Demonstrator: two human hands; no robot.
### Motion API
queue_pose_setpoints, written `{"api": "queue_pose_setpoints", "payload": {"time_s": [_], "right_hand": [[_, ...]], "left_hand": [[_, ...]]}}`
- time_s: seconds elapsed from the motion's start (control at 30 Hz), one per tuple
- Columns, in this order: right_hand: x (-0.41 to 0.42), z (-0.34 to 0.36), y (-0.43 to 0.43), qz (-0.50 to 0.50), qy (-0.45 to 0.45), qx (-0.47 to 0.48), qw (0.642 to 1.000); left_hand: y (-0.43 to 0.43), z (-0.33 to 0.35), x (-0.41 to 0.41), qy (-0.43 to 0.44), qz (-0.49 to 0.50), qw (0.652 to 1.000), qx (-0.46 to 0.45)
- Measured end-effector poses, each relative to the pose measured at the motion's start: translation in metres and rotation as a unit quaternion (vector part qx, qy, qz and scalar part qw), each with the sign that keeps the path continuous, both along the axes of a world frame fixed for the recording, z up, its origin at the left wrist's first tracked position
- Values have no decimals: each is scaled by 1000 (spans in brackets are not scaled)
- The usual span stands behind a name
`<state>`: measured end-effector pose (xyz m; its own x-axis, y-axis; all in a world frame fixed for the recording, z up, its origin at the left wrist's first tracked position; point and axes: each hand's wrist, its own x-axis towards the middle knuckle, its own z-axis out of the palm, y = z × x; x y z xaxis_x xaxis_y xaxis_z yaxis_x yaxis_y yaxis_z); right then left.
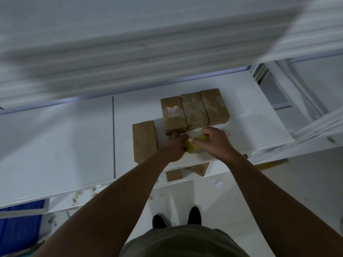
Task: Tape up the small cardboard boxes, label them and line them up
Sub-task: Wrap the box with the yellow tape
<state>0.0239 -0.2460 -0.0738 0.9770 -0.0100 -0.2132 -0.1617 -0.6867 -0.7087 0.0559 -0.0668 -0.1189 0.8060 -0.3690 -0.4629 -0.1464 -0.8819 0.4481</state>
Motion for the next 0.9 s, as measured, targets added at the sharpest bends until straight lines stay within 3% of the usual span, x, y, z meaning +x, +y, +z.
{"api": "queue_pose_setpoints", "payload": {"time_s": [0.13, 0.4, 0.57, 0.73, 0.9], "right_hand": [[0, 4, 1, 31, -23, 9, 999], [-4, 7, -6, 38, -56, 0, 998], [2, 40, -8, 16, -68, 9, 998], [17, 90, -38, 36, -67, 9, 997], [12, 83, -37, 50, -42, 54, 996]], "left_hand": [[2, -1, 0, 9, -2, 1000, -1], [15, 8, -7, -8, 13, 992, -122], [18, 24, -11, 80, 120, 947, -287], [0, 67, -4, 108, 78, 940, -314], [21, 74, -13, 223, 142, 894, -362]]}}
